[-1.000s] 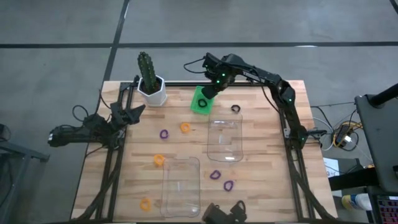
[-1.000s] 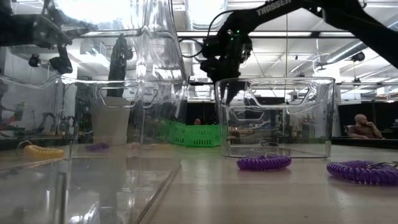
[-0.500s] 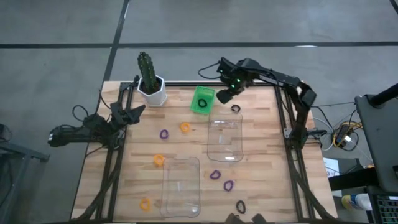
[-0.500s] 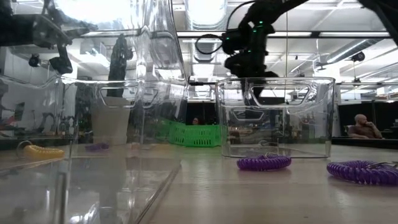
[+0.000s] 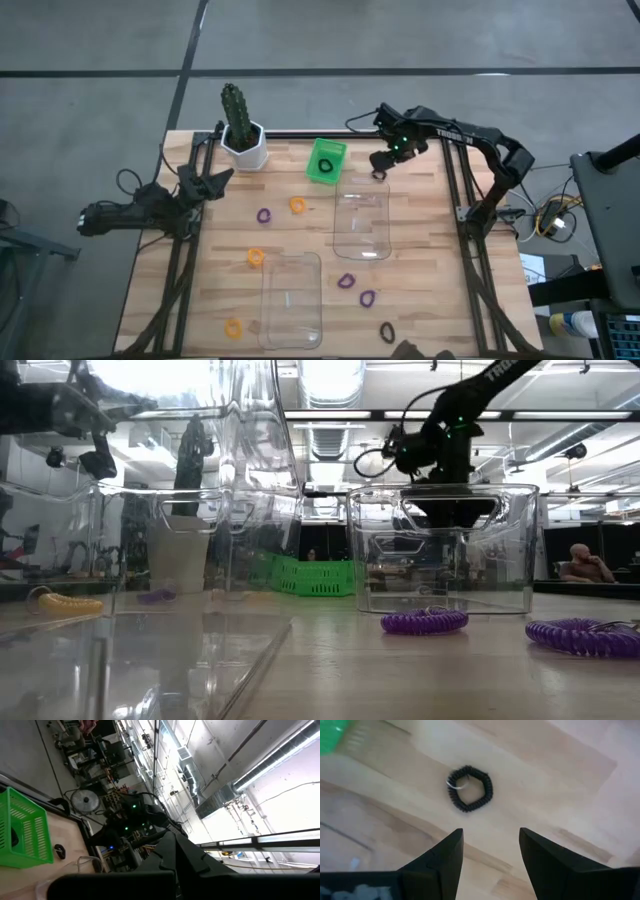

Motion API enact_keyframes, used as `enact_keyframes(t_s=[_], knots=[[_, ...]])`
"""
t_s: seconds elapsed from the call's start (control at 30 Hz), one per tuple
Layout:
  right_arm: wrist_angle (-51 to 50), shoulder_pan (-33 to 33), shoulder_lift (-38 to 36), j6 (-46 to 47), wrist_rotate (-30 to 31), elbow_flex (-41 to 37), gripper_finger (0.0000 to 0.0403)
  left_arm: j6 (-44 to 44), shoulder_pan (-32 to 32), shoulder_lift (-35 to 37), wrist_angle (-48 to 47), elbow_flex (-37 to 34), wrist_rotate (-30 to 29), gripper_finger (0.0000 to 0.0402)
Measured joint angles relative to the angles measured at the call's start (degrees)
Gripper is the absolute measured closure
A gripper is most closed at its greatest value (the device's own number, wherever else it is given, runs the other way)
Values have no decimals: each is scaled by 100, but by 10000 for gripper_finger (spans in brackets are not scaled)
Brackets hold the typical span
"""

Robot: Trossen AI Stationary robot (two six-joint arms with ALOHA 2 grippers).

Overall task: Sort spring keychains
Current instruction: Put the top black spring keychain into the green bin

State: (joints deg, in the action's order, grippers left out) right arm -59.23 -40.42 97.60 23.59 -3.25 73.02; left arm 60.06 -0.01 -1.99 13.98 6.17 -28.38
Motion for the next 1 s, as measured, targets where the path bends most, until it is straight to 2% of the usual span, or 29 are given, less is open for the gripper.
enact_keyframes(t_s=[0.53, 1.0], knots=[[1805, -90, 73, 369, -22, -1217, 216, 14, 0, 1, -2, 0, -4, 401], [2516, -87, 105, 647, 44, -1620, 216, 21, 0, 1, -2, 0, -73, 401]])
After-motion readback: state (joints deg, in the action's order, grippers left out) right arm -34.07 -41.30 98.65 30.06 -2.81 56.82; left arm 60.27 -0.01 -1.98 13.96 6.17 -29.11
